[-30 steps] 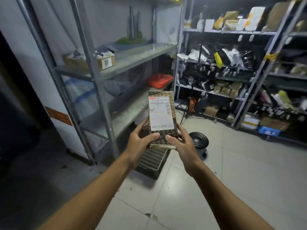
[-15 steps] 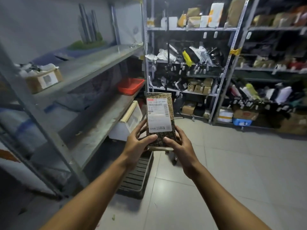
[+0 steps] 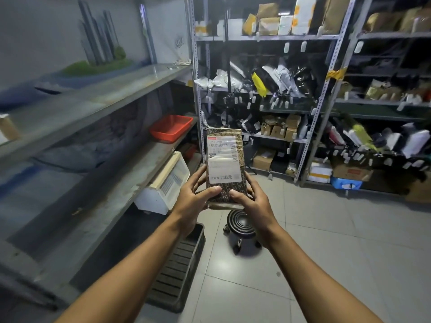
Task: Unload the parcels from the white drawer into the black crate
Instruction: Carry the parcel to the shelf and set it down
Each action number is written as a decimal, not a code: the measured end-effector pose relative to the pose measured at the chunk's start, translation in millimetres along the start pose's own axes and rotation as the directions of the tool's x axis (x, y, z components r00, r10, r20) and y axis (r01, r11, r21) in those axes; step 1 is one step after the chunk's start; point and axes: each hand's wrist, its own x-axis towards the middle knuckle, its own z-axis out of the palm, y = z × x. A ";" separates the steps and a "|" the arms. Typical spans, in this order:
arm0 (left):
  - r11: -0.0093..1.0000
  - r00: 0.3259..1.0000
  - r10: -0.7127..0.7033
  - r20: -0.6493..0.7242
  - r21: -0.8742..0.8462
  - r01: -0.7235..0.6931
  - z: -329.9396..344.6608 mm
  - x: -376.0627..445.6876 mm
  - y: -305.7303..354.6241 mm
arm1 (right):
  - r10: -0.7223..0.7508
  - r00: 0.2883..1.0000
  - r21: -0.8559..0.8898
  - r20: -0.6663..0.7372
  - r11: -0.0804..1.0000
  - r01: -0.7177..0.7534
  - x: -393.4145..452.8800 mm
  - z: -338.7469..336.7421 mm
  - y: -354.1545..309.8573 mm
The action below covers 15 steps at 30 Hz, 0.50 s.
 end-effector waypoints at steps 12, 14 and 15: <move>0.999 0.999 -0.036 0.019 -0.007 0.036 4.4 227.1 -36.5 | 0.058 0.997 -0.014 -0.050 0.998 -0.059 206.2 -54.4 33.2; 0.999 0.999 -0.037 0.031 -0.023 0.037 2.2 268.0 -37.1 | 0.050 0.997 -0.017 -0.051 0.999 -0.051 246.2 -59.5 32.7; 0.999 0.999 -0.036 0.034 -0.032 0.037 1.3 287.5 -36.0 | 0.050 0.998 -0.016 -0.050 0.999 -0.051 265.8 -61.7 32.1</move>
